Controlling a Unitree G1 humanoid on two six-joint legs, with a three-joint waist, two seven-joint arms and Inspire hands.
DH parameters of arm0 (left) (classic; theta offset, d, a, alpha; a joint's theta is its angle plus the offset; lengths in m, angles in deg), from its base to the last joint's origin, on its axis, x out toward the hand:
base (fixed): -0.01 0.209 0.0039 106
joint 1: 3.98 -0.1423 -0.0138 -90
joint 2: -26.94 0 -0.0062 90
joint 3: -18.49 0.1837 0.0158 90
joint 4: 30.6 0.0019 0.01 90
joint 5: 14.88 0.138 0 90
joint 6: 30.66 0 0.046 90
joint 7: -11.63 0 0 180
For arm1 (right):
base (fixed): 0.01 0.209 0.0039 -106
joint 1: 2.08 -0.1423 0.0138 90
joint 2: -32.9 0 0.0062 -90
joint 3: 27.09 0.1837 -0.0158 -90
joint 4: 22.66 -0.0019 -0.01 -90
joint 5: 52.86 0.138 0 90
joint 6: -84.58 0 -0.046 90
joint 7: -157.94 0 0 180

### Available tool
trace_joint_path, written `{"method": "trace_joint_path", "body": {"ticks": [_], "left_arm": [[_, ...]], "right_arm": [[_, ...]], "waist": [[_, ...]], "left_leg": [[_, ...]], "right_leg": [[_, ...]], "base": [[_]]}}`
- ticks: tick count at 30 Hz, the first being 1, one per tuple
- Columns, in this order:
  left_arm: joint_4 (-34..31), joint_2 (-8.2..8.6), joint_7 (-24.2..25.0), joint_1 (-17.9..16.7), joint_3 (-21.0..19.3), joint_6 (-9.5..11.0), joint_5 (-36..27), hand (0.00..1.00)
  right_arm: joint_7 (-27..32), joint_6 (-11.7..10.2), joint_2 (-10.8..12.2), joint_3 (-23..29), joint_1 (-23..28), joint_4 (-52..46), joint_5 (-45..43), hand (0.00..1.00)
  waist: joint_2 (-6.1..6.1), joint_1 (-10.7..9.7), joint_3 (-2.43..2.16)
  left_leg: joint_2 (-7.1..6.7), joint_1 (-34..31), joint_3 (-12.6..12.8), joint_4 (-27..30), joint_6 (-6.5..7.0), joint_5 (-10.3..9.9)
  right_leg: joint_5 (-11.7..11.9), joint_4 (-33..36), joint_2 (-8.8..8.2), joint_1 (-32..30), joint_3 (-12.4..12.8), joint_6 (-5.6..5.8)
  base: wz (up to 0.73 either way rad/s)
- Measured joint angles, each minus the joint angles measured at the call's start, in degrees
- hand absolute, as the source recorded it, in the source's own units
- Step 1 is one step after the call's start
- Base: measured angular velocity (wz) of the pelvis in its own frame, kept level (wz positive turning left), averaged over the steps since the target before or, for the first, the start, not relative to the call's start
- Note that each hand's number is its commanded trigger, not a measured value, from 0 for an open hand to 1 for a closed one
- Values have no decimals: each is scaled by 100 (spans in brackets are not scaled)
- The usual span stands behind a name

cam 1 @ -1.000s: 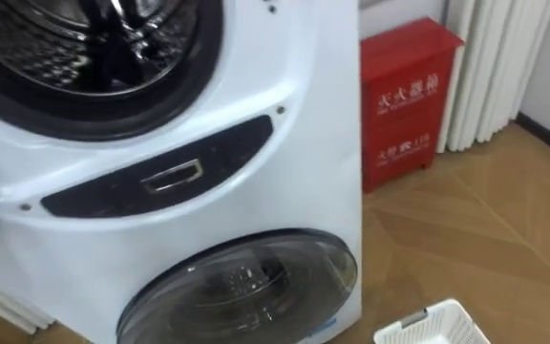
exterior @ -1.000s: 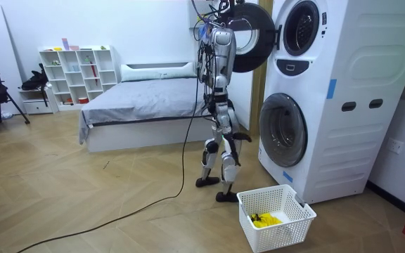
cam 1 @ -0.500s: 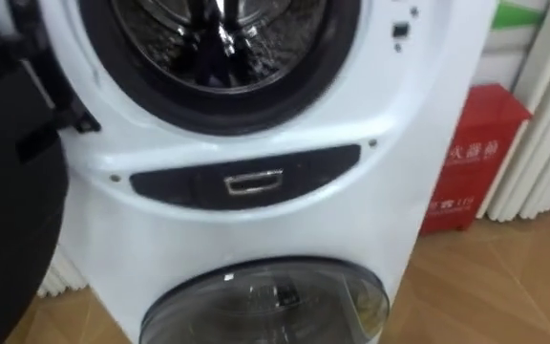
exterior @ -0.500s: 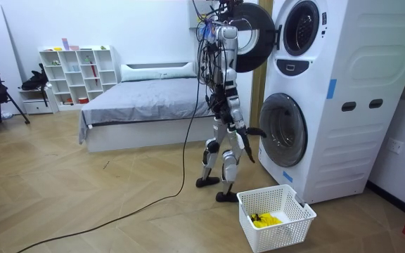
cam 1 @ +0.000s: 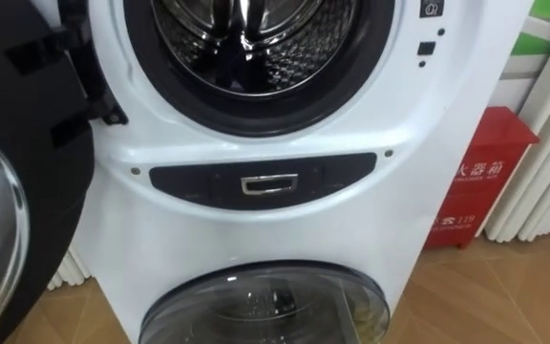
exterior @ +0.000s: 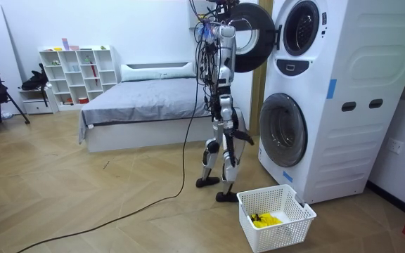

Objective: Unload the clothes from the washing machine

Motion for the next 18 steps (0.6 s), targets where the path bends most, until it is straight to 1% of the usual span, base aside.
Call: {"method": "trace_joint_path", "body": {"ticks": [1,4,6,8,10,11,12,13,14,15,16,17,18], "left_arm": [[34,-8,-3,-7,-40,-14,1,0],[148,-7,-6,5,-103,-63,0,0],[179,0,-7,-7,-154,-99,73,0],[179,6,-16,-33,-187,-111,146,0],[170,-18,-72,8,-211,-153,182,0],[169,-22,-97,18,-217,-169,217,0],[174,-37,-140,12,-216,-181,312,0],[173,-67,-159,21,-217,-183,386,0],[168,-112,-160,25,-214,-188,478,0],[161,-137,-161,59,-207,-193,527,0],[107,-150,-164,63,-204,-228,596,0],[51,-141,-163,61,-204,-255,638,0],[-80,-122,-176,65,-212,-326,687,0]], "right_arm": [[36,63,-1,0,35,28,-151,0],[17,81,2,-70,-1,151,-530,0],[-20,160,-2,-84,-64,276,-856,0],[-15,209,0,-201,-157,286,-1202,0],[30,267,-8,-473,-314,281,-1826,0],[32,281,-8,-556,-369,277,-1999,0],[41,307,-9,-741,-470,276,-2191,0],[48,331,-8,-852,-565,273,-2291,0],[64,353,-9,-939,-614,244,-2583,0],[83,357,-9,-974,-674,223,-2780,0],[124,347,-33,-980,-773,182,-3121,0],[129,327,-66,-980,-800,160,-3232,0],[156,278,-127,-981,-793,105,-3407,0]], "waist": [[-22,-1,1],[-61,20,-16],[-88,80,-17],[-86,152,-21],[-100,240,-11],[-82,270,-12],[-92,367,13],[-73,389,9],[-88,394,18],[-116,397,29],[-141,395,46],[-123,395,51],[-109,390,56]], "left_leg": [[1,1,0,4,-1,-1],[6,43,-3,28,0,-4],[37,104,-8,29,-4,-31],[61,137,11,43,-8,-60],[89,196,35,114,-24,-94],[112,184,48,183,-34,-130],[174,145,98,388,-63,-244],[263,45,134,703,-102,-385],[311,-129,144,1242,-197,-536],[360,-290,140,1621,-254,-570],[456,-707,47,2484,-267,-564],[517,-909,4,2905,-289,-527],[629,-1246,-99,3513,-312,-385]], "right_leg": [[0,-4,1,2,-2,-1],[3,-28,5,56,-3,0],[2,-35,17,127,-20,1],[1,-42,43,160,9,0],[-26,-16,93,206,-19,-17],[-42,-5,97,204,-38,-30],[-110,44,107,184,-81,-70],[-220,163,151,165,-115,-149],[-330,336,168,116,-126,-198],[-369,432,170,85,-127,-229],[-434,554,141,41,-124,-271],[-469,594,162,20,-127,-297],[-477,609,202,4,-137,-311]], "base": [[0],[0],[2],[-5],[-4],[-11],[-6],[-4],[4],[-4],[-6],[-5],[0]]}}
